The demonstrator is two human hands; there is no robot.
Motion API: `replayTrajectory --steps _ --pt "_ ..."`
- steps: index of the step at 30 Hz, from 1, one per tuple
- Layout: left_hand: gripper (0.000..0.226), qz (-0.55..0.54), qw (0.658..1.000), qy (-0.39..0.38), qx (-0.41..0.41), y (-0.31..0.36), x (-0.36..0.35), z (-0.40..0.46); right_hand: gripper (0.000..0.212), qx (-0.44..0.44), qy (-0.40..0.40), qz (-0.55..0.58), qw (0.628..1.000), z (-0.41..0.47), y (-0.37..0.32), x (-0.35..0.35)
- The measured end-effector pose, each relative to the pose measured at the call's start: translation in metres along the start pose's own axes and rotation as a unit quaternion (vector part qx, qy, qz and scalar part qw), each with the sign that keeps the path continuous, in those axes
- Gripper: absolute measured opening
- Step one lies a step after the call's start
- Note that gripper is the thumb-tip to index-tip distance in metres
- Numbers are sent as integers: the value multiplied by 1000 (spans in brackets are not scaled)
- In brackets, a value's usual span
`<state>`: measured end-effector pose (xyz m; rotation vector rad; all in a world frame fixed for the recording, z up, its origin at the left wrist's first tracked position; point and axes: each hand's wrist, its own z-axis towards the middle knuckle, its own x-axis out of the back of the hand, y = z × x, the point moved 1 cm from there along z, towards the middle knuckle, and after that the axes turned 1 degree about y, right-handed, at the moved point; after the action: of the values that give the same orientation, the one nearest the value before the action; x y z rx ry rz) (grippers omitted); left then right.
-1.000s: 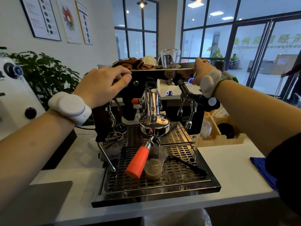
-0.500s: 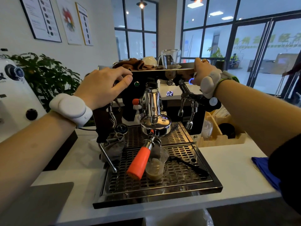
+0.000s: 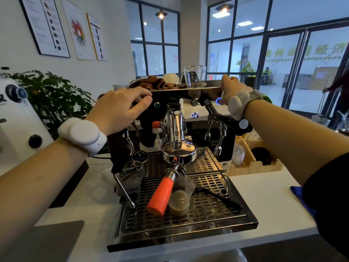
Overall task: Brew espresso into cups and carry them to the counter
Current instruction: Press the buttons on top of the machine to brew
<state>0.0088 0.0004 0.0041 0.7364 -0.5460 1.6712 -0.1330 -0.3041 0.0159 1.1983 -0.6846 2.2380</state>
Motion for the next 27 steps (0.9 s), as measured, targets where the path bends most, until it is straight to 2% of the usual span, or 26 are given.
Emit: replayTrajectory --steps 2,4,10,15,21,27 --pt "45 -10 1000 -9 4 0 1 0 40 -3 -2 39 999 -2 -1 -1" --pt "44 -12 1000 -3 3 1 3 -1 43 -6 -3 124 992 -7 -5 -1" --pt "44 -23 999 -16 17 2 6 0 53 25 28 327 944 -26 -33 14" --pt "36 -69 996 52 10 8 13 1 59 61 38 434 898 -41 -52 38" --pt "33 -152 985 81 11 24 11 -8 72 114 34 484 867 -62 -68 41" --pt "40 -239 968 72 13 38 -3 -26 72 166 17 494 853 -94 -76 36"
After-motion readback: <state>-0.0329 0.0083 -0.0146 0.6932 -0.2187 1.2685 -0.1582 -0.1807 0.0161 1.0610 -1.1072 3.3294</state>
